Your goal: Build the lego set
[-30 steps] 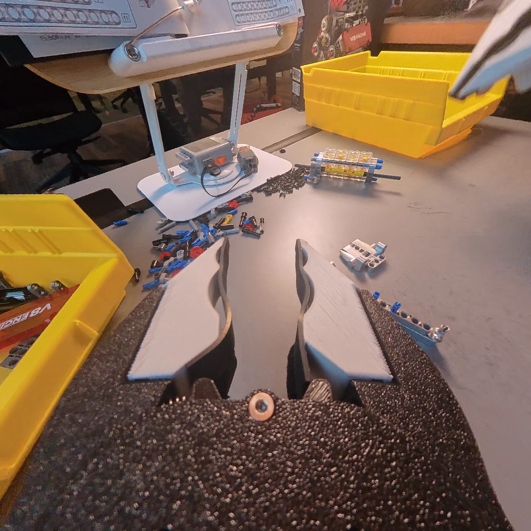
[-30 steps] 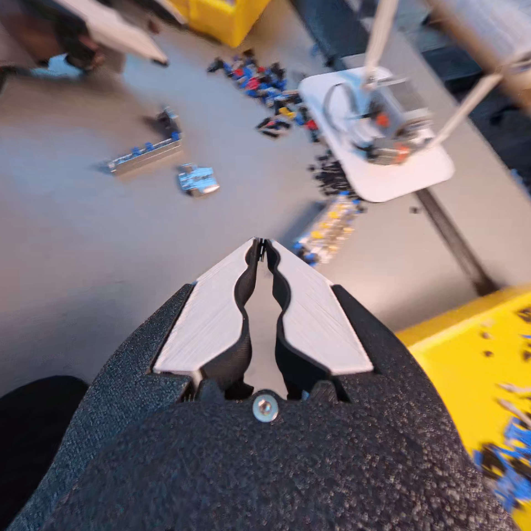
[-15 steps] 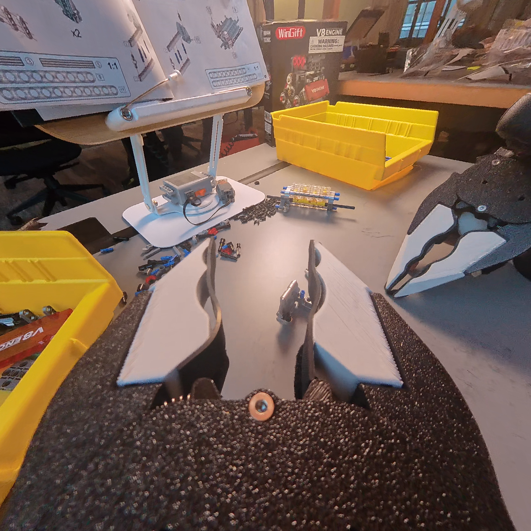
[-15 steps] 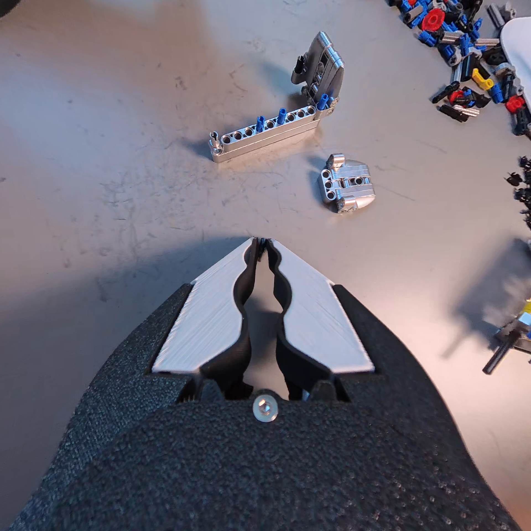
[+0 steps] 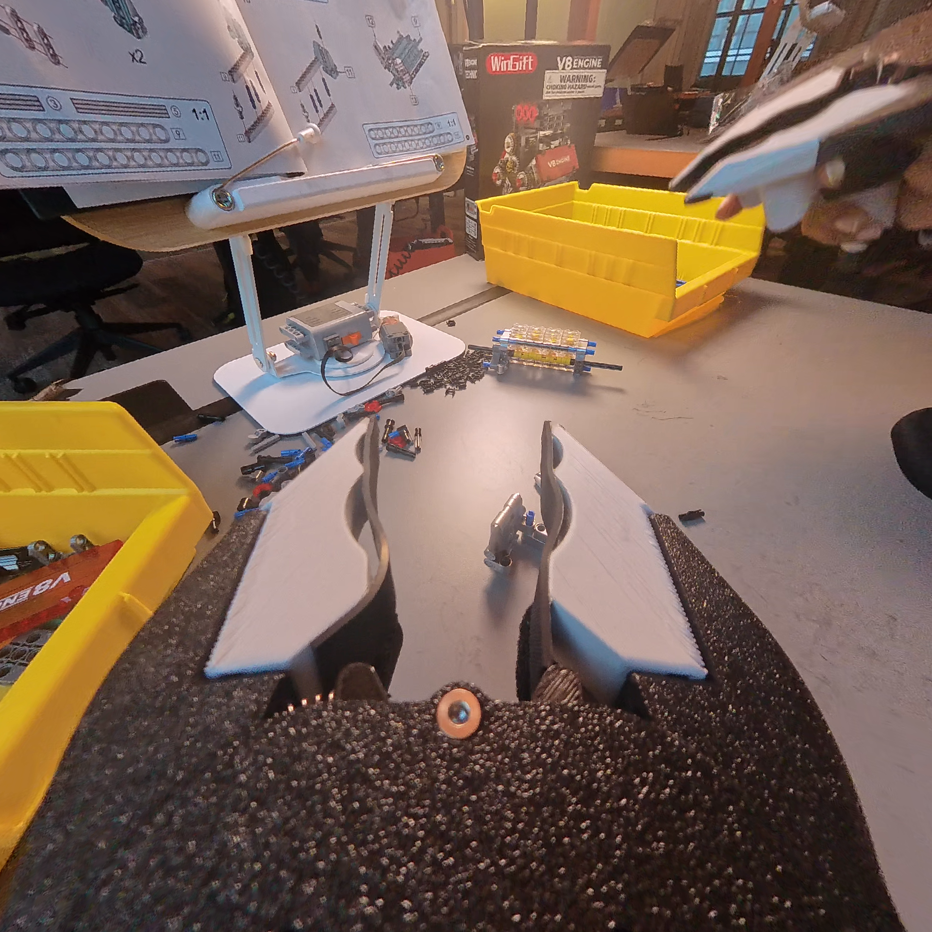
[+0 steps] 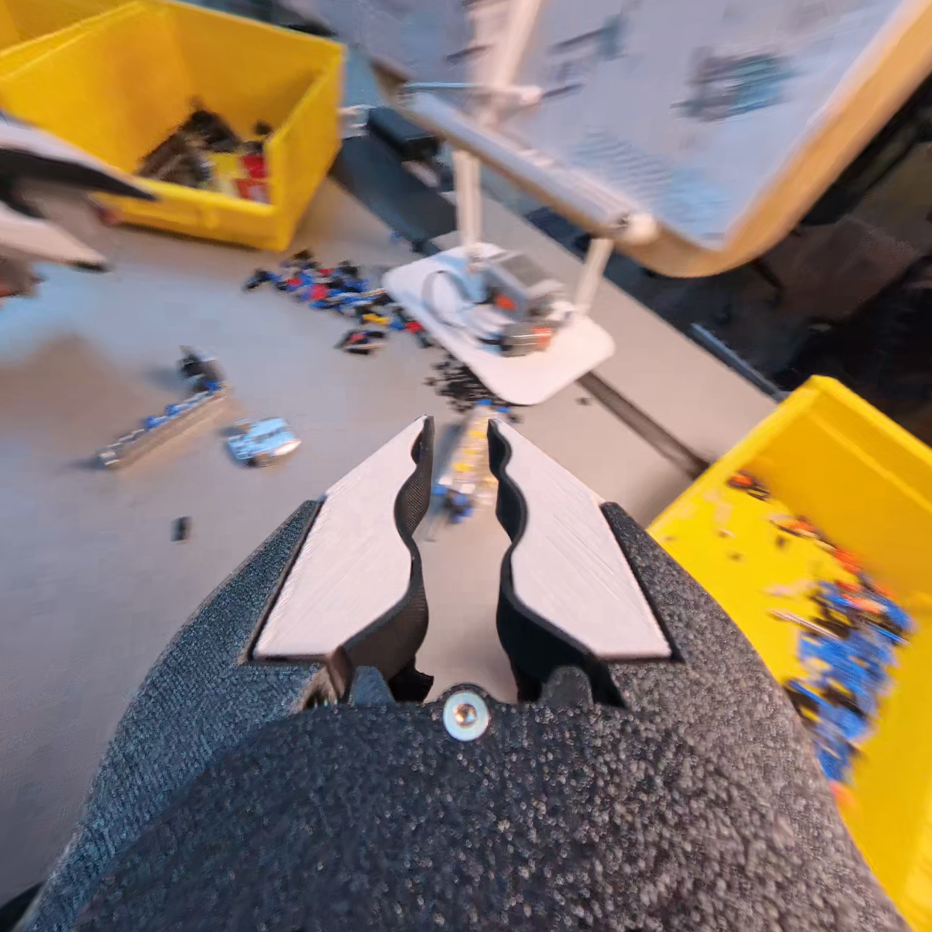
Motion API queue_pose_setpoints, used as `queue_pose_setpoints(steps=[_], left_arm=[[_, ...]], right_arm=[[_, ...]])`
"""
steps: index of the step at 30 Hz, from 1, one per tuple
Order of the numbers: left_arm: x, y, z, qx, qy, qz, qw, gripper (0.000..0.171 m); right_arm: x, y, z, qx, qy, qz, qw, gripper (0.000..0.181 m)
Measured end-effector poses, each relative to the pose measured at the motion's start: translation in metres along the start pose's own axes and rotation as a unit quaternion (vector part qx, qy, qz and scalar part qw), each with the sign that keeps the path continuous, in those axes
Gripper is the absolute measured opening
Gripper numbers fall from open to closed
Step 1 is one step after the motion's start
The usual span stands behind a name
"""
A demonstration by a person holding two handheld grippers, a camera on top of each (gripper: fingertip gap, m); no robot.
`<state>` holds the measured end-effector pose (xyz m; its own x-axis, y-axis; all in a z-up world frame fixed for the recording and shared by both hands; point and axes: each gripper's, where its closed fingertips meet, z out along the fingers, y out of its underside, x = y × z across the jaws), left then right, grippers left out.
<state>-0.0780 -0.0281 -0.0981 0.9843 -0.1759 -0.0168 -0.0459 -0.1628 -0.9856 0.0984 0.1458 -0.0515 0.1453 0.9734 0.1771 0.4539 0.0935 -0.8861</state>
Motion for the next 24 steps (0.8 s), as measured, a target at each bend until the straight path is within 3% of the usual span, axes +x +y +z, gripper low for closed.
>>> queue_pose_setpoints(steps=[3, 5, 7, 10, 14, 18, 24], left_arm=[[0.001, 0.002, 0.002, -0.003, 0.003, -0.002, 1.000, 0.062], [0.002, 0.005, 0.004, -0.008, 0.006, -0.003, 1.000, 0.062], [0.002, 0.008, 0.005, -0.014, 0.007, -0.003, 1.000, 0.062], [0.001, 0.012, 0.006, -0.020, 0.004, -0.001, 1.000, 0.061], [-0.002, 0.014, 0.006, -0.022, 0.003, -0.005, 1.000, 0.061], [-0.004, 0.016, 0.006, -0.025, 0.002, -0.006, 1.000, 0.060], [-0.007, 0.018, 0.006, -0.028, 0.002, -0.015, 0.999, 0.060]], right_arm=[[0.116, 0.004, -0.034, -0.041, 0.139, 0.018, 0.989, 0.020], [0.178, 0.036, -0.044, -0.123, 0.185, 0.058, 0.973, 0.021], [0.215, 0.077, -0.041, -0.203, 0.192, 0.111, 0.954, 0.025], [0.232, 0.131, -0.023, -0.291, 0.174, 0.153, 0.928, 0.025], [0.236, 0.171, 0.009, -0.339, 0.158, 0.168, 0.912, 0.023], [0.244, 0.193, 0.025, -0.358, 0.163, 0.197, 0.898, 0.022], [0.246, 0.202, 0.028, -0.364, 0.157, 0.234, 0.888, 0.015]])
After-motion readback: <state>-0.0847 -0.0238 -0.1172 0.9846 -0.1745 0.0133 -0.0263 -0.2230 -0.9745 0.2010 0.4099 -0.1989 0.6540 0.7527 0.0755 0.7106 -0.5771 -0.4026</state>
